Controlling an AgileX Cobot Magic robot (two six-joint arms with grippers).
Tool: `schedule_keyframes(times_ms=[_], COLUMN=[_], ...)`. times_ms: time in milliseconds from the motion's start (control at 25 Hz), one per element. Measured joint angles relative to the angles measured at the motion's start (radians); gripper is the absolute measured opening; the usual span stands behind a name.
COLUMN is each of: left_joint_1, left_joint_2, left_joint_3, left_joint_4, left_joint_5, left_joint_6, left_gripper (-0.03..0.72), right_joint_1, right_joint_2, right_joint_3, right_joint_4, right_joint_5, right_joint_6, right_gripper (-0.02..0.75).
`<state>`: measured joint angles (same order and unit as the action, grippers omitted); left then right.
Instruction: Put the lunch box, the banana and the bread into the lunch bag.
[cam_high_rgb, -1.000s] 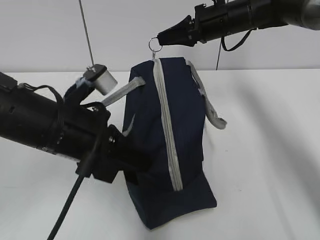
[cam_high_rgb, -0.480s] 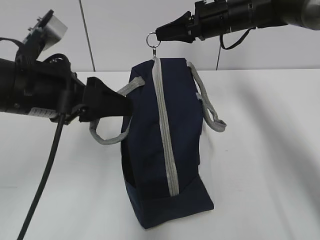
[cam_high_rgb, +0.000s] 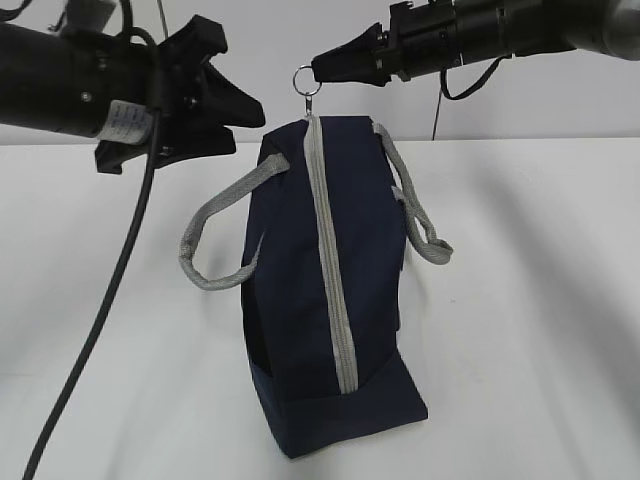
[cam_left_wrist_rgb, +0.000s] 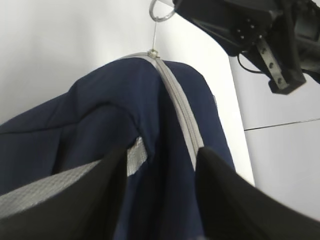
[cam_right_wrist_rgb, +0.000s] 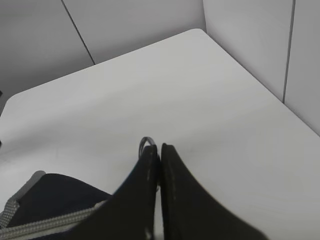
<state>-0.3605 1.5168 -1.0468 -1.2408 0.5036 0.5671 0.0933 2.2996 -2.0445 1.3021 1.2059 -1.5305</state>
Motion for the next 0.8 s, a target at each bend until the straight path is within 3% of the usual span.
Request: schedule_keyframes(times_ms=[120, 320, 800], left_joint_1=[0.0, 0.0, 0.0], left_joint_2=[0.096, 0.214, 0.311], left_joint_3=[-0.082, -0.197, -0.317], left_joint_4=[0.033, 0.227, 0.276], left_joint_5=[0.047, 0.143, 0.183], left_joint_6=[-0.115, -0.353, -0.416], left_gripper=[0.32, 0.316, 0.319], right_joint_1=[0.0, 0.0, 0.0], right_joint_2=[0.0, 0.0, 0.0], right_joint_3=[0.0, 0.0, 0.0], right_joint_4=[0.0, -0.001, -0.002], right_joint_5=[0.0, 0.0, 0.0], right_joint_6=[0.008, 0.021, 0.023], right_gripper=[-0.016, -0.016, -0.016])
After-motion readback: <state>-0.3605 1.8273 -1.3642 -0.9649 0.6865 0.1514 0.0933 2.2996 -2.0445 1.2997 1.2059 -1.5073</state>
